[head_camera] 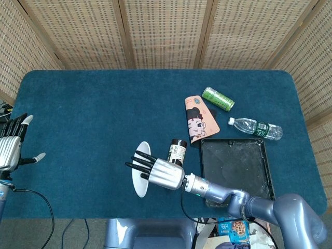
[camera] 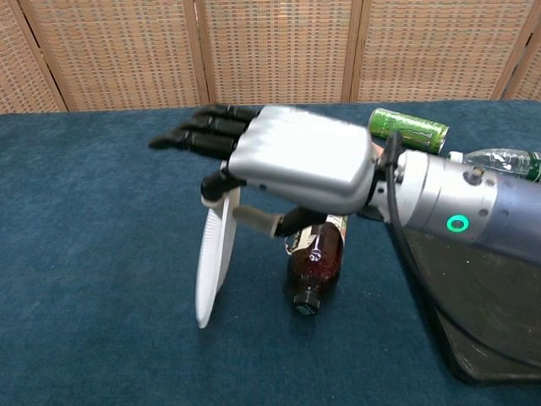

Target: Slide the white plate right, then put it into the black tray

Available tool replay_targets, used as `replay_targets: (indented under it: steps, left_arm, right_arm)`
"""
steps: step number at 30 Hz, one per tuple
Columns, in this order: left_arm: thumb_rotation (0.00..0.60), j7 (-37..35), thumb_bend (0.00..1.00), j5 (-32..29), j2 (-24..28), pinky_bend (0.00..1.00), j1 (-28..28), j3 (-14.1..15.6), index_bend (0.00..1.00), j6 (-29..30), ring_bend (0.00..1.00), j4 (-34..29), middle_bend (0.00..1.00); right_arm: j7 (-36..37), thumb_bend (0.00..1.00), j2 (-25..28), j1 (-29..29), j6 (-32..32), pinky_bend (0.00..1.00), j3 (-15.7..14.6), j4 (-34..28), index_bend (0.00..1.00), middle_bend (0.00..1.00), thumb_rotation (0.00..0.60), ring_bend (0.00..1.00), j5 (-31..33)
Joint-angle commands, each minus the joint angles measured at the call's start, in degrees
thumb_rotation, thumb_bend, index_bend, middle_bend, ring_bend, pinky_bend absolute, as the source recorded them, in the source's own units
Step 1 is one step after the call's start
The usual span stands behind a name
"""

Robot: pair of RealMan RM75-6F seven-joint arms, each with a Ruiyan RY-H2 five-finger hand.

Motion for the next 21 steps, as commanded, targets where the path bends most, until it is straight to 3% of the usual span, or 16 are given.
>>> replay_targets:
  steps: [1, 5, 12, 16, 21]
  left_arm:
    - [0.6, 0.2, 0.0, 0.3, -0.1, 0.0, 0.0, 0.1, 0.0, 0.0, 0.0, -0.1, 0.0]
    - [0.6, 0.8, 0.0, 0.9, -0.3, 0.0, 0.1, 0.3, 0.0, 0.1, 0.0, -0.6, 0.0]
    - [0.6, 2.1, 0.0, 2.0, -0.7, 0.0, 0.1, 0.8, 0.0, 0.3, 0.0, -1.2, 0.0]
    - [0.6, 2.7, 0.0, 2.6, -0.8, 0.0, 0.2, 1.0, 0.0, 0.5, 0.0, -1.8, 0.0]
    - [0.6, 3.4, 0.0, 3.5, -0.7, 0.0, 0.4, 1.2, 0.0, 1.0, 0.0, -2.9, 0.0]
  right_arm:
    - [0.6, 0.59, 5.2, -1.0, 3.8, 0.04, 2.6, -4.3, 0.65, 0.03, 0.6, 0.0, 1.5]
    - [1.6, 0.59, 12.7, -3.8, 7.3, 0.04, 3.4, -8.7, 0.65, 0.03, 0.6, 0.0, 3.5]
    - [4.5, 0.59, 22.7, -10.7, 13.2, 0.04, 1.3, -10.3, 0.65, 0.03, 0.6, 0.0, 5.5]
    - [7.6, 0.59, 24.7, -15.0, 16.8, 0.04, -0.8, -6.4, 0.66, 0.03, 0.6, 0.0, 6.3]
    - [13.3, 0.59, 23.2, -19.9, 19.6, 0.04, -3.3, 1.8, 0.66, 0.03, 0.6, 0.0, 7.7]
